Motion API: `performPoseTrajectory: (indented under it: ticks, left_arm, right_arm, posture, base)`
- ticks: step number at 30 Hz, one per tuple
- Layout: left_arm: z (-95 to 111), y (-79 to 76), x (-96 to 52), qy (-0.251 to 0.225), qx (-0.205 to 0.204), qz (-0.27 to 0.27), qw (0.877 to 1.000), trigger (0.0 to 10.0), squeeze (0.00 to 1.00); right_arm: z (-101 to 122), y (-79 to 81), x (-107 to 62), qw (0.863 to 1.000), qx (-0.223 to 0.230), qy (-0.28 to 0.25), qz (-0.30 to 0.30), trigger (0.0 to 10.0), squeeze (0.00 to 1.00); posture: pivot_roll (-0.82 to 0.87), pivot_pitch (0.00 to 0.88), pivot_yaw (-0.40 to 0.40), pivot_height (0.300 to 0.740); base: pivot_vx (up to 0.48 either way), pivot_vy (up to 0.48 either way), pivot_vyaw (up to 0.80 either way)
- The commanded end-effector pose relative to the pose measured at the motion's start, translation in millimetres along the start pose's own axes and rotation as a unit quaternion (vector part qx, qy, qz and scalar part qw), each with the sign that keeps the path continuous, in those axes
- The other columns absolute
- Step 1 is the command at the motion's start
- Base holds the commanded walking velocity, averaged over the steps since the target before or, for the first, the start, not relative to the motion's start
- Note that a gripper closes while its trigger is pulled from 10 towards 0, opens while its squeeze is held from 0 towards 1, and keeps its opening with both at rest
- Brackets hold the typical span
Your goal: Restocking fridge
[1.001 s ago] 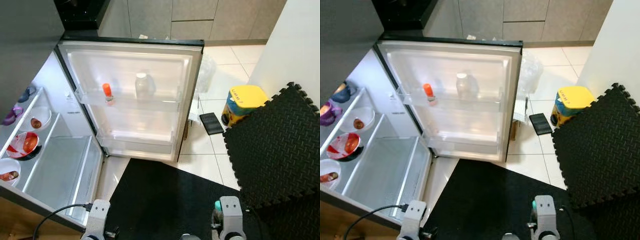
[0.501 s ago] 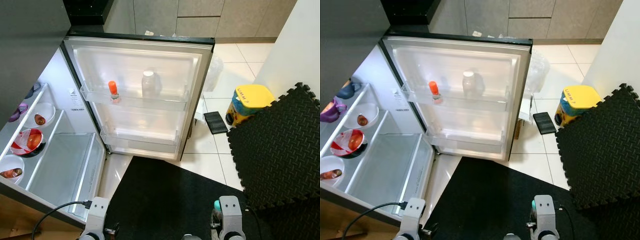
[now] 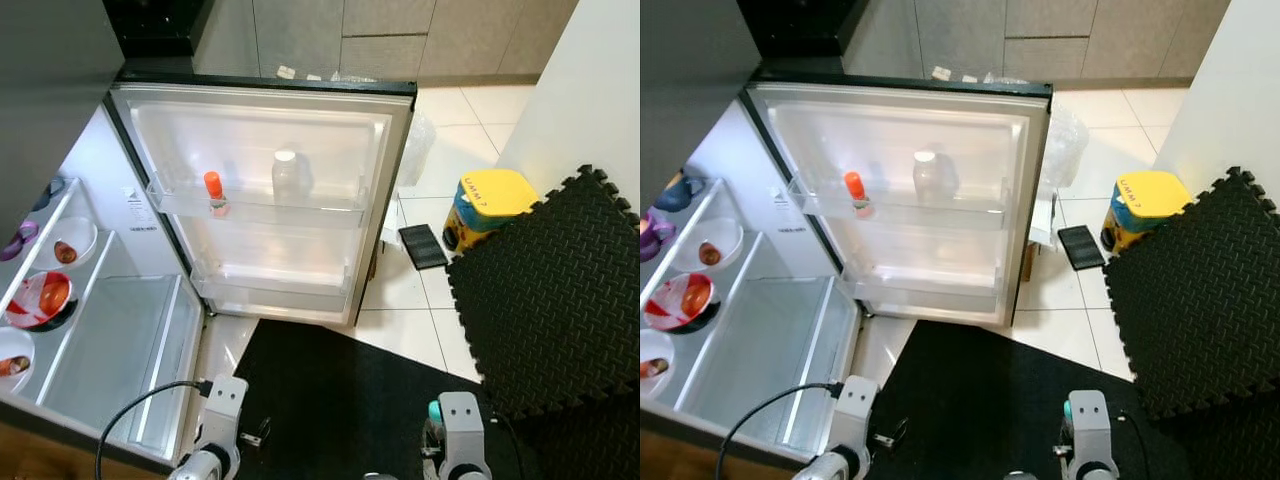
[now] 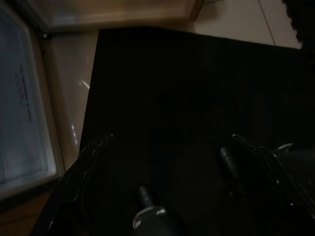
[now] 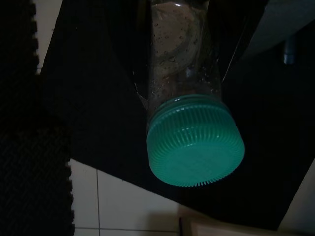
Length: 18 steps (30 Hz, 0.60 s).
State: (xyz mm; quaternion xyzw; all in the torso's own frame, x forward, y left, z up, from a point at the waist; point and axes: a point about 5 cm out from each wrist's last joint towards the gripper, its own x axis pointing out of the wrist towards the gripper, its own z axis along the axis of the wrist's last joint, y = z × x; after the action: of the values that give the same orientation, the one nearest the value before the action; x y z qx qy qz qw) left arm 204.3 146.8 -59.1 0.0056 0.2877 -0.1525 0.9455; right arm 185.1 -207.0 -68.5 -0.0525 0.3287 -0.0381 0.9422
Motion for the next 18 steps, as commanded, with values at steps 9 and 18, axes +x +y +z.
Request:
performPoseTrajectory:
  ticks: [9, 18]
  left_arm:
    - [-5.1, -0.3, -4.8, -0.003, -0.008, 0.006, 1.000, 10.0, 0.00]
    - [-9.4, 9.6, -9.1, 0.006, -0.004, 0.018, 1.000, 10.0, 0.00]
  right_arm:
    - [-3.6, 2.8, -1.1, 1.000, -0.004, 0.008, 0.009, 10.0, 0.00]
    - [-0.3, 3.2, 0.7, 1.000, -0.011, 0.006, 0.014, 10.0, 0.00]
  posture:
    - [-0.17, 0.127, 0.022, 0.740]
    - [-0.16, 0.126, 0.008, 0.740]
  base:
    - [0.303, 0.000, 0.00]
    - [0.297, 0.000, 0.00]
